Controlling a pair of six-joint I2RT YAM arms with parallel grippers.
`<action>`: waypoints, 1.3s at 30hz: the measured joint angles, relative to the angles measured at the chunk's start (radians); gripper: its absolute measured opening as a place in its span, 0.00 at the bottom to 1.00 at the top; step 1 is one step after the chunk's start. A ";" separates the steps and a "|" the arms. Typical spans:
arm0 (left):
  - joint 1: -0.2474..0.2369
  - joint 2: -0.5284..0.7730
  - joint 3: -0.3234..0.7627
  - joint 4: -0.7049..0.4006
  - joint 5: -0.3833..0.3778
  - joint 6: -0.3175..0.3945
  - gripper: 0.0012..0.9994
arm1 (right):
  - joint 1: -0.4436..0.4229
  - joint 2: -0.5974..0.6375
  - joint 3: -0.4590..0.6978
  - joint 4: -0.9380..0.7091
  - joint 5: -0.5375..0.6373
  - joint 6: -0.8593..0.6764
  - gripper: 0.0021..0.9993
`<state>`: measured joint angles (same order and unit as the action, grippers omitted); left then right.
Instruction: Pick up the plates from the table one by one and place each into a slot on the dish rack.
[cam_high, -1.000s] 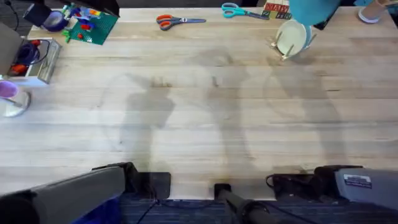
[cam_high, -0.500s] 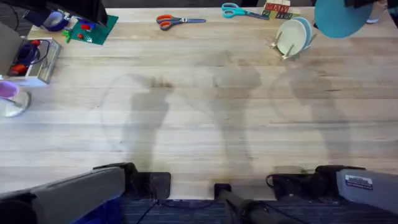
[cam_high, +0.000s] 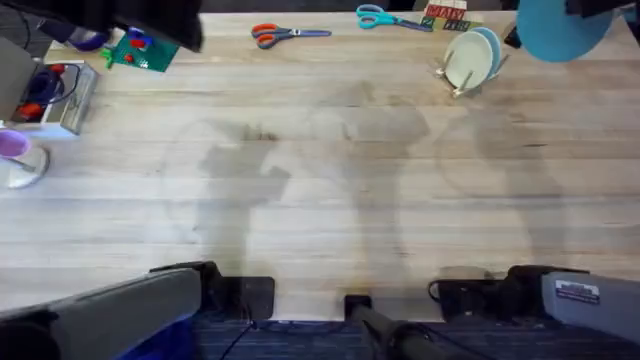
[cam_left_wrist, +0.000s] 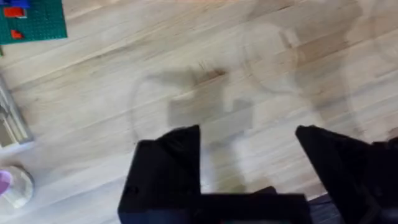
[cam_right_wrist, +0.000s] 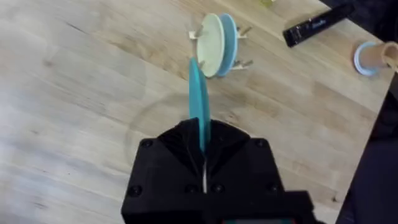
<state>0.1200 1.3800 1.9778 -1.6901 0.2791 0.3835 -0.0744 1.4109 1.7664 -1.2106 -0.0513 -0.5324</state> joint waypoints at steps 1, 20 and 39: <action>0.000 0.000 0.000 0.000 0.000 -0.004 0.98 | -0.011 0.000 0.000 0.000 0.000 -0.002 0.03; 0.000 0.000 0.000 0.000 -0.005 -0.006 0.99 | -0.229 0.054 0.000 0.041 -0.121 -0.127 0.03; 0.000 0.000 0.000 0.000 -0.005 -0.006 0.99 | -0.246 0.198 0.000 0.200 -0.130 -0.134 0.03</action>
<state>0.1200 1.3800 1.9778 -1.6901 0.2745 0.3775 -0.3201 1.6087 1.7664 -1.0111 -0.1810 -0.6666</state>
